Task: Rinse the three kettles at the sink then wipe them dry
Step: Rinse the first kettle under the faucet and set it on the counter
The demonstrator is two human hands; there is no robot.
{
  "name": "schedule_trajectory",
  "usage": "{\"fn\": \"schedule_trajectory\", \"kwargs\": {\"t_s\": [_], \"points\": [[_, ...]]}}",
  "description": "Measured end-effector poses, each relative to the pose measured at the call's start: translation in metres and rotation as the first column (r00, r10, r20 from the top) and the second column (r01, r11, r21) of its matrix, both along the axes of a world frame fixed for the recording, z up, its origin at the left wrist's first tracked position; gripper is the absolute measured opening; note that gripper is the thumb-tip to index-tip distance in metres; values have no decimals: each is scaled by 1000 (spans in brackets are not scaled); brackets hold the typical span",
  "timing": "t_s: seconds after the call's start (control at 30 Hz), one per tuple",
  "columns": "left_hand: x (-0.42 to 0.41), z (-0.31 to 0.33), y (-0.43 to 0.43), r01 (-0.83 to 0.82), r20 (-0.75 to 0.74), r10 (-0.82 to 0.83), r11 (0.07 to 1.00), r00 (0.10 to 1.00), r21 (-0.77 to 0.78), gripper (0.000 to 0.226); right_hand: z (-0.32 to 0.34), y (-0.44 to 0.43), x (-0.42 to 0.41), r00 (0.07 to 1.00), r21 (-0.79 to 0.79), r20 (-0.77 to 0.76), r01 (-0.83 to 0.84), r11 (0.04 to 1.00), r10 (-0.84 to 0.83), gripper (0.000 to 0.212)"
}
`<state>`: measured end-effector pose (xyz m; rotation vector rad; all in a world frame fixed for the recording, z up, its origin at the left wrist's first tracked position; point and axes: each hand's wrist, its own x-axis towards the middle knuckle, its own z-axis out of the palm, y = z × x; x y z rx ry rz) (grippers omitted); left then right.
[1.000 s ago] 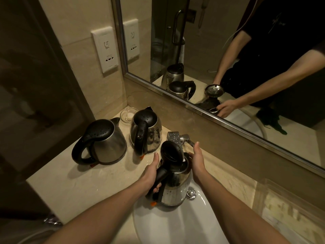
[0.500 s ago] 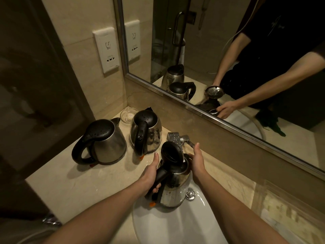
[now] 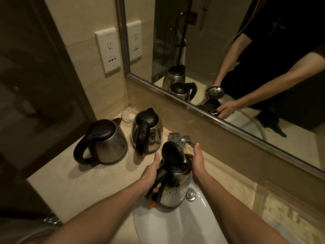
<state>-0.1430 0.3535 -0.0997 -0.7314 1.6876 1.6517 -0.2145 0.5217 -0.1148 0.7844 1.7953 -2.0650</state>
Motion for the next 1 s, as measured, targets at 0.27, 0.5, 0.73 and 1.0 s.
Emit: {"fn": "schedule_trajectory", "kwargs": {"t_s": [0.27, 0.5, 0.73, 1.0], "points": [[0, -3, 0, 7, -29, -7, 1000, 1000, 5, 104, 5, -1, 3, 1000, 42, 11, -9, 999, 9, 121], [0, -2, 1, 17, -44, -16, 1000, 999, 14, 102, 12, -2, 6, 1000, 58, 12, -1, 998, 0, 96], [1, -1, 3, 14, -42, -14, 1000, 999, 13, 97, 15, -4, 11, 999, 137, -29, -42, 990, 46, 82], [13, -3, 1, 19, -58, -20, 1000, 998, -20, 84, 20, 5, 25, 984, 115, -42, -169, 979, 175, 107]]}}
